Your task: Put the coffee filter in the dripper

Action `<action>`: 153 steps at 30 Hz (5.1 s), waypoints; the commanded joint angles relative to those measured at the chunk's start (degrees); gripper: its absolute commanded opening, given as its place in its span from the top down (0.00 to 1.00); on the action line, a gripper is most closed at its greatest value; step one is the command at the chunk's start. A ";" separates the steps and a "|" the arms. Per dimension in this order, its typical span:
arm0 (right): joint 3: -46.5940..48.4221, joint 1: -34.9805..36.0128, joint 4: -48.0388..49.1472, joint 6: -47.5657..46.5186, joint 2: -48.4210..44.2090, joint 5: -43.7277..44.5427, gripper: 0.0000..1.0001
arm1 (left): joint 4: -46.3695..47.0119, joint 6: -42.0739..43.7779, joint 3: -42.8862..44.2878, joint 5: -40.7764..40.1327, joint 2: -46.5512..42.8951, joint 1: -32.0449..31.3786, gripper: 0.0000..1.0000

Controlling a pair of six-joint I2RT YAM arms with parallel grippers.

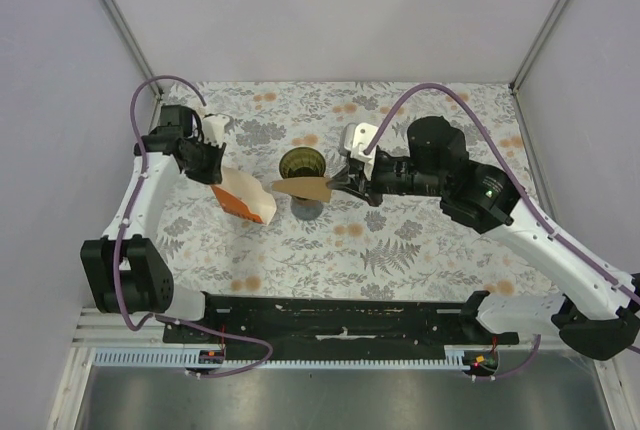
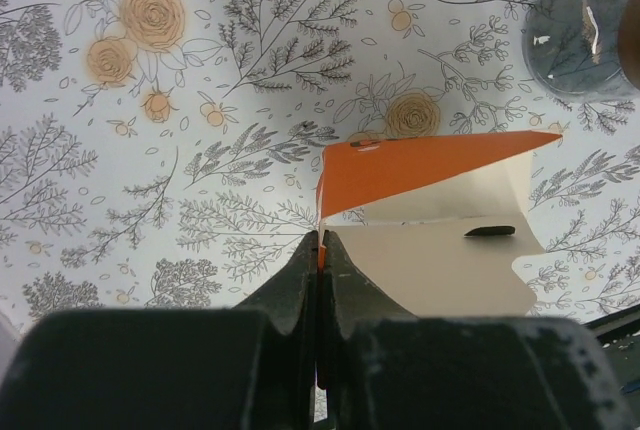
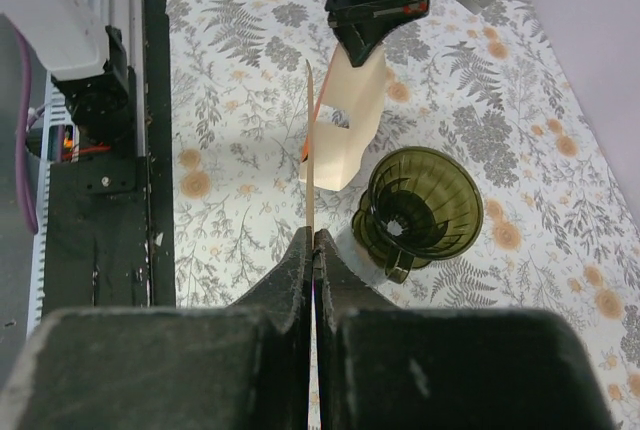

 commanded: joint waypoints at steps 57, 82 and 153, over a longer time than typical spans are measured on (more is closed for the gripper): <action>4.80 -5.59 -5.67 -4.24 5.98 -13.30 1.00 | -18.20 14.48 15.38 36.24 -11.03 -19.47 0.67; 4.54 -5.68 -5.93 -4.85 6.85 -15.41 1.00 | -12.83 7.27 15.12 33.76 -10.06 -20.08 0.86; 18.95 -9.02 -2.33 13.25 8.25 -10.75 0.02 | 14.76 106.91 -2.63 23.57 -36.16 -20.00 0.98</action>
